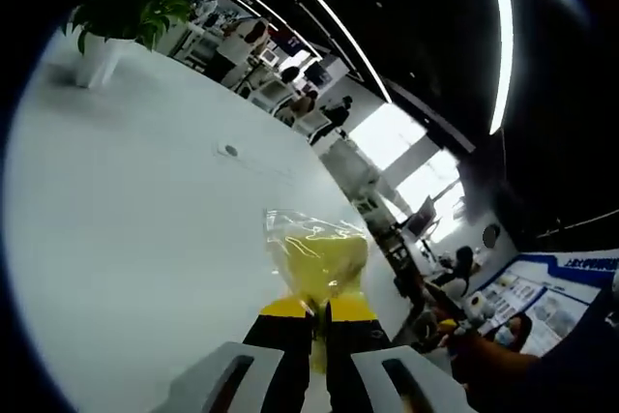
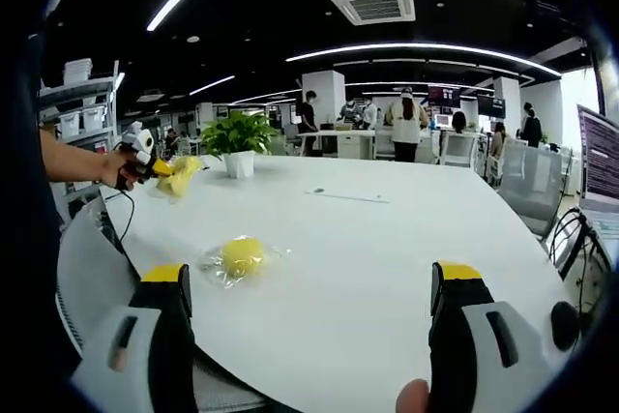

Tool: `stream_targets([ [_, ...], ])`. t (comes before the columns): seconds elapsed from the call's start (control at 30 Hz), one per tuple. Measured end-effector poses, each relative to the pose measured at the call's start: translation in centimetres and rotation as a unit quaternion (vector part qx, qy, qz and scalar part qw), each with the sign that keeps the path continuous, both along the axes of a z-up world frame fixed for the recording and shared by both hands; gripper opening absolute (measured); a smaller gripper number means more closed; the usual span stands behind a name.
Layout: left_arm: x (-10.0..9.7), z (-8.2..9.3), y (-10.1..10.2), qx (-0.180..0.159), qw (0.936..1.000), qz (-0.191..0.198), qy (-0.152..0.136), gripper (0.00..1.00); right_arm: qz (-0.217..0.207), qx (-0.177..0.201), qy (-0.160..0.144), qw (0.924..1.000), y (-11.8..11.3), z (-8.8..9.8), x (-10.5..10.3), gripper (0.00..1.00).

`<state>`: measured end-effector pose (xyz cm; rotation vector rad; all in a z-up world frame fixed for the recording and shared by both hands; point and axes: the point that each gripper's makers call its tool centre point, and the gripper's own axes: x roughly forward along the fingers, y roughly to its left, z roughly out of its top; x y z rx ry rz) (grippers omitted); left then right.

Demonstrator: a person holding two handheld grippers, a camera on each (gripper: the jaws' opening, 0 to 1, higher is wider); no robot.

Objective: Compare the silicone blocks by pressing each to a similar depth, holding the contact briefly, and releasing to observe deformation and rebound differences across the visible hardness samples.

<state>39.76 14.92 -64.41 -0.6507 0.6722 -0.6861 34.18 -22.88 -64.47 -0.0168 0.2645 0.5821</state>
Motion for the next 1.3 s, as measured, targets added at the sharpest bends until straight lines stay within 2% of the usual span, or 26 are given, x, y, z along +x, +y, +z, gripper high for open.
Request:
stream_targets([
  [0.07,0.1,-0.7,0.2,-0.003,0.9999,0.004,0.014,0.02,0.002,0.004,0.008,1.0,0.0,-0.3,-0.1,0.97],
  [0.3,0.3,-3.7,0.6,0.003,0.9982,0.001,0.059,0.02,0.006,-0.002,0.008,0.9999,0.3,-0.7,-0.3,0.97],
  [0.4,0.4,-5.6,0.6,0.004,0.9965,0.003,0.083,0.02,0.009,-0.008,0.008,0.9999,0.0,-1.0,-0.4,0.97],
  [0.53,0.5,-7.3,0.5,0.016,0.9951,0.003,0.098,0.02,0.009,-0.006,0.009,0.9999,-0.2,-1.3,-0.5,0.97],
  [0.67,1.3,-9.3,1.4,0.019,0.9929,0.01,0.117,0.02,0.007,-0.004,0.01,0.9999,-0.4,-1.5,-0.4,0.97],
  [0.83,1.6,-10.1,2.0,0.027,0.9915,0.012,0.127,0.02,0.012,-0.014,0.011,0.9998,-0.2,-2.3,-0.5,0.97],
  [0.93,1.7,-10.9,2.6,0.038,0.9902,0.012,0.134,0.02,0.011,-0.015,0.025,0.9995,-0.4,-3.1,-0.5,0.97],
  [1.07,1.6,-11.8,3.1,0.037,0.988,0.015,0.149,0.02,0.011,-0.02,0.035,0.9991,-0.9,-4.1,-0.5,0.97],
  [1.13,0.9,-11.5,2.4,0.037,0.9875,0.015,0.152,0.02,0.011,-0.024,0.038,0.9989,-1.3,-4.4,-0.5,0.97],
  [1.3,0.9,-12.2,2.5,0.042,0.987,0.01,0.155,0.02,0.006,-0.022,0.037,0.9991,-1.5,-4.4,-0.4,0.97],
])
